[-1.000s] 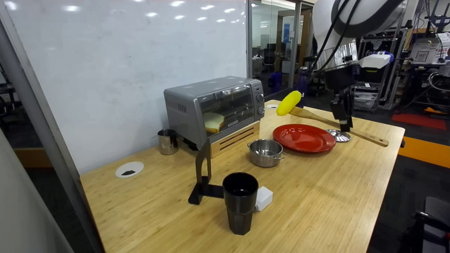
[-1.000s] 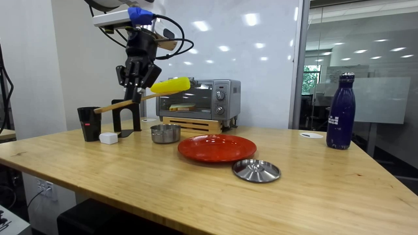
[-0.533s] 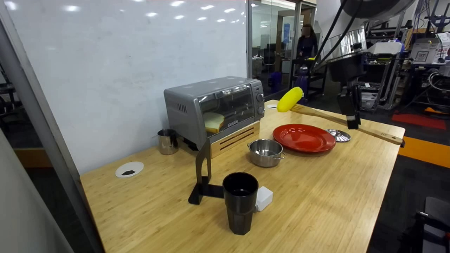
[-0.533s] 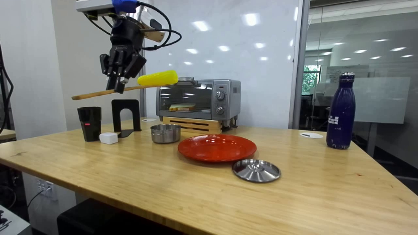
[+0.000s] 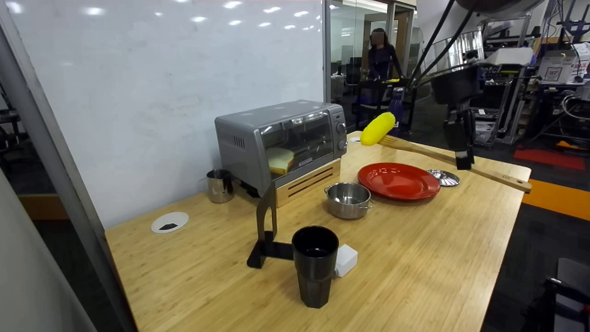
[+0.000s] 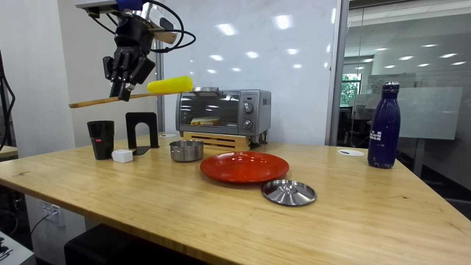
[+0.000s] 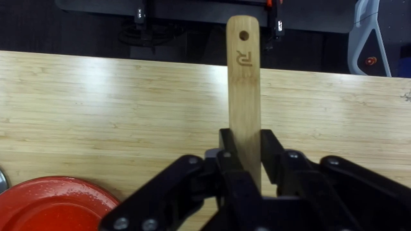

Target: Use the wooden cooking stick to pick up the yellow bottle

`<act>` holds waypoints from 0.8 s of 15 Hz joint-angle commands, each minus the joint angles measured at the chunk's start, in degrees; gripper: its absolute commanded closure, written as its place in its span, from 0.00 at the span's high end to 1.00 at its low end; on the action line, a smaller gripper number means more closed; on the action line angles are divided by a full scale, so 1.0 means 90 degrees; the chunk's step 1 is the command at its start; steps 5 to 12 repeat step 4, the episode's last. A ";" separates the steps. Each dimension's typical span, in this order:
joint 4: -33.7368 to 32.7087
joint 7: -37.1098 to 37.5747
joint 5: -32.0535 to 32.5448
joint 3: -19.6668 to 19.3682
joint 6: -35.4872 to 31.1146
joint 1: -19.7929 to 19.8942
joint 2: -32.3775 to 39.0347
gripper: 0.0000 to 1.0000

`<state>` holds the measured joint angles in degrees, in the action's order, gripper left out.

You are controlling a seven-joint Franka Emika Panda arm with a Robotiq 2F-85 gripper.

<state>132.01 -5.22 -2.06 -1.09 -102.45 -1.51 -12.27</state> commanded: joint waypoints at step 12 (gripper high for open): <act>0.0019 -0.0130 -0.0436 -0.0004 0.0195 0.0007 0.0011 0.06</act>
